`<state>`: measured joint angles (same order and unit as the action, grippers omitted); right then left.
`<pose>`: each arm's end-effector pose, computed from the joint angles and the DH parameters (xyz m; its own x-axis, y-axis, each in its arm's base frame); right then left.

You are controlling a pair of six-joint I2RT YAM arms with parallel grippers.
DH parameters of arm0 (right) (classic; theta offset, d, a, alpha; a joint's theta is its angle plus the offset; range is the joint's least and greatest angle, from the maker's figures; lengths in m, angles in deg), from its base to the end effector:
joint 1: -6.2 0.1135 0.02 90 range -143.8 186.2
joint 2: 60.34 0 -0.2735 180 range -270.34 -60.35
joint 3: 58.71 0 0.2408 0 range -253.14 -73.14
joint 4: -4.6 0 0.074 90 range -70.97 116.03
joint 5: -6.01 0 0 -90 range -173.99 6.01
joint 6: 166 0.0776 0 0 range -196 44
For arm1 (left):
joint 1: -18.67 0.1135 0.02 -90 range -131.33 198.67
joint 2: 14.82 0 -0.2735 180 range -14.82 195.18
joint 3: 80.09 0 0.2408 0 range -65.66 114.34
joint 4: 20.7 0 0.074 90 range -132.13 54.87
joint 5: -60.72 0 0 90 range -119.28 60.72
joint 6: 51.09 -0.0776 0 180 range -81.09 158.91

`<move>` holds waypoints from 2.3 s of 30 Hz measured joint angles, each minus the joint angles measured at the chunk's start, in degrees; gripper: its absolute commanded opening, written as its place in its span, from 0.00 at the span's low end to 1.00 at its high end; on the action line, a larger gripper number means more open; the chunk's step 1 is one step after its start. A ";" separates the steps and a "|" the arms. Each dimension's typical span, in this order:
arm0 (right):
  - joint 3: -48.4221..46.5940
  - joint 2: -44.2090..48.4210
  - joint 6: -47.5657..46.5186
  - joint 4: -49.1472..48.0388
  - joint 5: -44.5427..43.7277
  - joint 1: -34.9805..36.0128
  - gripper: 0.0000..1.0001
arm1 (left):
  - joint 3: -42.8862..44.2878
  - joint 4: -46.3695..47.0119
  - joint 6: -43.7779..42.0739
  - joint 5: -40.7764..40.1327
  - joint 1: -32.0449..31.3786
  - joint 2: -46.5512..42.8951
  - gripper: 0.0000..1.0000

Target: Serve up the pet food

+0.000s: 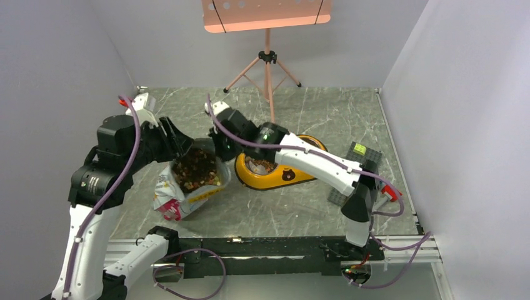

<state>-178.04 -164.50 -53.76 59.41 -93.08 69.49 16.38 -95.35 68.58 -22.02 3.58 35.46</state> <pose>0.2066 0.3833 0.3456 -0.5786 -0.3184 -0.7509 -0.6573 0.7271 0.1982 0.1371 -0.0471 0.4257 -0.5807 -0.3520 -0.7341 0.0898 0.8685 -0.4875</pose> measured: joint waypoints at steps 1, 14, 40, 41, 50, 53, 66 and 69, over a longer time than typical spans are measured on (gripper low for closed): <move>-2.12 -0.81 -0.48 0.17 2.38 -1.42 0.00 | 0.63 1.27 -0.31 0.04 0.00 -0.24 0.67; -31.10 -19.61 -1.75 3.26 25.86 -15.08 0.00 | 11.61 5.99 -8.35 -13.57 -0.09 9.51 0.77; -34.01 -14.03 -1.88 11.74 18.36 -12.17 0.98 | 3.80 7.58 -7.87 -17.22 0.66 22.27 0.00; -33.99 -12.79 -2.12 13.33 16.37 -11.54 0.99 | 4.42 6.56 -7.23 -17.73 0.70 22.38 0.00; -20.63 -1.53 0.07 14.91 -1.97 2.84 0.94 | 6.73 1.46 3.67 -19.76 2.16 22.58 0.00; -10.45 2.19 0.26 9.16 -4.70 8.48 0.90 | 6.80 0.61 7.91 -19.45 2.99 22.38 0.00; -5.79 -1.84 3.89 0.33 -12.68 12.04 0.21 | 1.46 -1.49 25.88 -18.67 6.10 13.05 0.00; -7.72 -5.09 2.38 0.74 -17.44 11.72 0.00 | -0.39 -0.63 28.74 -19.32 6.51 11.67 0.00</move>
<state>-185.76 -169.60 -51.38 60.15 -110.52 81.20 15.99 -95.99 97.32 -41.34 10.09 47.13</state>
